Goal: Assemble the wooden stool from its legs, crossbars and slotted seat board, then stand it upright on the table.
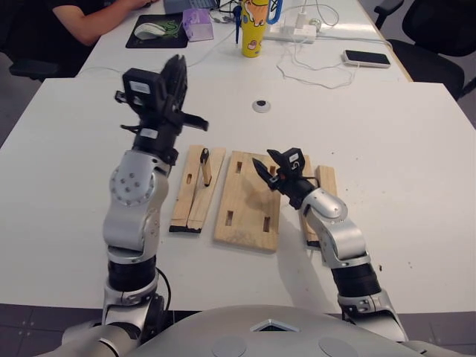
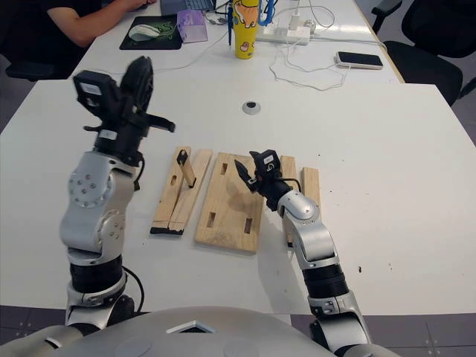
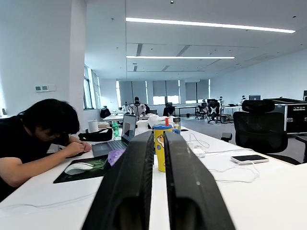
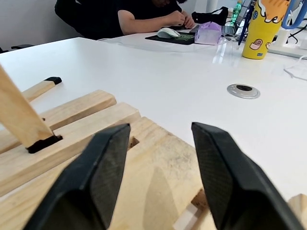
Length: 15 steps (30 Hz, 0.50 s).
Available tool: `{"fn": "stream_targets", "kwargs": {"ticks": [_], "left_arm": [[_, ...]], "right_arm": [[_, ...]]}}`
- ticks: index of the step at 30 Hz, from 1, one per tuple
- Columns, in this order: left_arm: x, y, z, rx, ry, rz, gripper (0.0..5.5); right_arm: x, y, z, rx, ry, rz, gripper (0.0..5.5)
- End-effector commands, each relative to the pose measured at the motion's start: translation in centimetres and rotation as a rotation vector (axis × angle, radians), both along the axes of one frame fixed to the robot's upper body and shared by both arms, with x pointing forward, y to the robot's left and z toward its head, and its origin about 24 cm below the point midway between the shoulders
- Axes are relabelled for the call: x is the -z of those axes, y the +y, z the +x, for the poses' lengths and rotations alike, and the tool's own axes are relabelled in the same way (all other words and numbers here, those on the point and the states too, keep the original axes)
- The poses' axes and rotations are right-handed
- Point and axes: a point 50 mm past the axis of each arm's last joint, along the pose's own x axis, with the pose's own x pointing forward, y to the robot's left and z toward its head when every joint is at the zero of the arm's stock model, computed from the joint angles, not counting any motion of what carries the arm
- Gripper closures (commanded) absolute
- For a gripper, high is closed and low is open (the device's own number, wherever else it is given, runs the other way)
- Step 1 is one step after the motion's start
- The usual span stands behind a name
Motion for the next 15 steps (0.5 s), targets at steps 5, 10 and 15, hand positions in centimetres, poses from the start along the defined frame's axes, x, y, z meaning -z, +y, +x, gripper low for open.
{"fn": "stream_targets", "kwargs": {"ticks": [5, 10, 15], "left_arm": [[5.9, 2.0, -4.4, 0.112, 0.314, 0.069, 3.88], [9.1, 1.9, -6.1, 0.178, 0.502, 0.07, 3.16], [11.2, 1.3, -7.1, 0.282, 0.723, 0.02, 2.4]], "right_arm": [[0.2, -1.3, -1.2, 0.111, 0.002, 0.013, 3.13], [0.1, -1.5, -1.1, 0.116, 0.0, 0.011, 3.13], [0.3, -1.6, -1.2, 0.118, 0.006, 0.004, 3.13]]}}
